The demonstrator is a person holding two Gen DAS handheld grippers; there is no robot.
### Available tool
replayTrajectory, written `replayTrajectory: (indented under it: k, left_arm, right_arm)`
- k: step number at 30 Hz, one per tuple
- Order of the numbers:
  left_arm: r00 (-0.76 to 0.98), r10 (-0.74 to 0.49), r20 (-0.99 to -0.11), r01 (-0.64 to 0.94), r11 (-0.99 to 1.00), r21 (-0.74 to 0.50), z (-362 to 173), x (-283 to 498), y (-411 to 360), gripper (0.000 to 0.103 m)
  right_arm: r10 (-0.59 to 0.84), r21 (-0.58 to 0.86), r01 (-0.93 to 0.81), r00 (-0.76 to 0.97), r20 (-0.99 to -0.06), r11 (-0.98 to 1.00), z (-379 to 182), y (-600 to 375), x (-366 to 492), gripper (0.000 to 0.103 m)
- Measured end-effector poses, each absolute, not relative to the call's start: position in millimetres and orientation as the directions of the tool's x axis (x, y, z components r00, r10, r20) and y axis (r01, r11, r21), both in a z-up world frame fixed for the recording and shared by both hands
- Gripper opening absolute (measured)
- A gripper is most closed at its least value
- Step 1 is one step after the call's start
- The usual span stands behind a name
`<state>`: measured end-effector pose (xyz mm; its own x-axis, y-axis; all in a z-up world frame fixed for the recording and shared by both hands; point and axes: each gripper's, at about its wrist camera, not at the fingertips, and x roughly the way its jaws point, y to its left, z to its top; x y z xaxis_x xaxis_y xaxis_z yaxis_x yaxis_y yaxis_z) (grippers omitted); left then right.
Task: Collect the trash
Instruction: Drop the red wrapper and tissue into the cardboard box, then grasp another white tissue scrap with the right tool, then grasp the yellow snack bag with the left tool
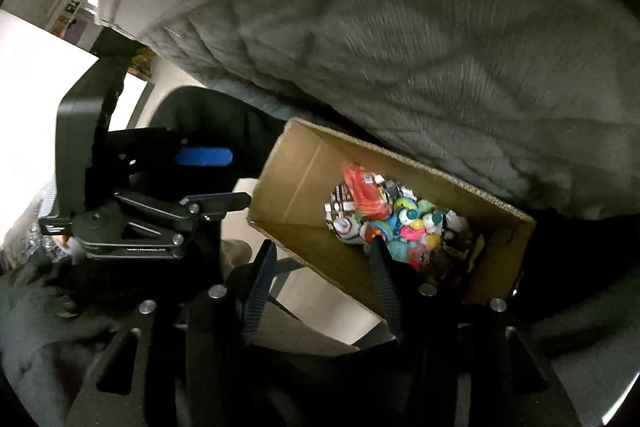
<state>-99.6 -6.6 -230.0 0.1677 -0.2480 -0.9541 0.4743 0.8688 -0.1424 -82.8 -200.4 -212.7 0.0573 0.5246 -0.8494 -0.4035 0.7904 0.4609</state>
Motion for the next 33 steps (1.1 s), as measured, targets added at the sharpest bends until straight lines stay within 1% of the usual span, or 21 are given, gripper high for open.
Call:
replayTrajectory:
  k: [1, 4, 5, 6, 7, 8, 9, 11, 13, 14, 16, 18, 19, 20, 21, 22, 24, 26, 27, 30, 33]
  left_arm:
    - [0.179, -0.268, -0.947, 0.469, 0.869, -0.157, -220, -103, -2, 0.060]
    - [0.241, -0.352, -0.904, 0.453, 0.865, -0.216, -174, -111, 17, 0.060]
    - [0.289, -0.381, -0.878, 0.452, 0.863, -0.226, -150, -116, 25, 0.065]
    - [0.326, -0.397, -0.858, 0.451, 0.863, -0.228, -132, -118, 28, 0.070]
    - [0.376, -0.416, -0.828, 0.448, 0.864, -0.230, -111, -120, 34, 0.078]
    - [0.425, -0.434, -0.794, 0.442, 0.865, -0.236, -91, -121, 39, 0.082]
    - [0.458, -0.448, -0.768, 0.437, 0.866, -0.245, -78, -119, 44, 0.083]
    - [0.519, -0.475, -0.711, 0.423, 0.865, -0.269, -50, -115, 51, 0.083]
    - [0.554, -0.484, -0.677, 0.406, 0.867, -0.288, -32, -107, 54, 0.083]
    - [0.564, -0.485, -0.668, 0.400, 0.868, -0.293, -26, -104, 54, 0.083]
    - [0.593, -0.475, -0.650, 0.384, 0.877, -0.290, -12, -101, 56, 0.083]
    - [0.617, -0.451, -0.645, 0.371, 0.890, -0.266, -9, -99, 58, 0.084]
    - [0.620, -0.445, -0.646, 0.366, 0.893, -0.263, -7, -100, 58, 0.084]
    - [0.620, -0.443, -0.648, 0.361, 0.894, -0.265, -8, -98, 60, 0.084]
    - [0.611, -0.446, -0.654, 0.352, 0.893, -0.280, -10, -94, 61, 0.084]
    - [0.603, -0.453, -0.657, 0.348, 0.890, -0.294, -9, -93, 64, 0.083]
    - [0.599, -0.458, -0.657, 0.339, 0.888, -0.309, -11, -88, 66, 0.084]
    - [0.622, -0.438, -0.649, 0.329, 0.899, -0.291, -8, -84, 68, 0.084]
    - [0.638, -0.425, -0.642, 0.326, 0.905, -0.274, -6, -80, 69, 0.084]
    - [0.700, -0.360, -0.616, 0.321, 0.930, -0.179, 8, -59, 73, 0.084]
    - [0.750, -0.240, -0.617, 0.258, 0.964, -0.061, 10, -7, 79, 0.084]
  right_arm:
    - [0.542, 0.471, -0.421, 0.062, -0.838, 0.776, -199, -201, -87, 0.049]
    - [0.591, 0.438, -0.533, 0.151, -0.793, 0.724, -127, -208, -102, 0.049]
    - [0.621, 0.431, -0.559, 0.202, -0.757, 0.708, -96, -216, -102, 0.051]
    - [0.631, 0.414, -0.569, 0.256, -0.732, 0.711, -73, -223, -100, 0.057]
    - [0.630, 0.389, -0.570, 0.314, -0.710, 0.723, -54, -231, -95, 0.062]
    - [0.609, 0.348, -0.560, 0.387, -0.693, 0.752, -34, -240, -85, 0.063]
    - [0.560, 0.290, -0.535, 0.457, -0.690, 0.794, -23, -247, -71, 0.067]
    - [0.431, 0.168, -0.465, 0.545, -0.719, 0.869, -20, -256, -40, 0.068]
    - [0.336, 0.102, -0.408, 0.558, -0.759, 0.907, -30, -261, -9, 0.061]
    - [0.296, 0.080, -0.383, 0.548, -0.782, 0.920, -36, -264, 8, 0.060]
    - [0.276, 0.062, -0.380, 0.541, -0.795, 0.923, -40, -263, 18, 0.060]
    - [0.275, 0.049, -0.393, 0.544, -0.793, 0.918, -40, -258, 23, 0.064]
    - [0.277, 0.048, -0.396, 0.545, -0.791, 0.917, -37, -260, 25, 0.064]
    - [0.281, 0.059, -0.393, 0.536, -0.796, 0.917, -39, -260, 31, 0.061]
    - [0.275, 0.069, -0.379, 0.522, -0.807, 0.923, -47, -255, 38, 0.034]
    - [0.283, 0.111, -0.358, 0.475, -0.833, 0.927, -55, -258, 47, 0.002]
    - [0.320, 0.170, -0.334, 0.471, -0.822, 0.927, -57, -266, 53, 0.000]
    - [0.287, 0.126, -0.332, 0.496, -0.820, 0.935, -52, -263, 45, 0.000]
    - [0.295, 0.124, -0.341, 0.515, -0.805, 0.932, -46, -263, 38, 0.000]
    - [0.340, 0.143, -0.373, 0.539, -0.771, 0.917, -29, -261, 25, 0.000]
    - [0.411, 0.207, -0.400, 0.535, -0.738, 0.893, -19, -258, 19, 0.000]
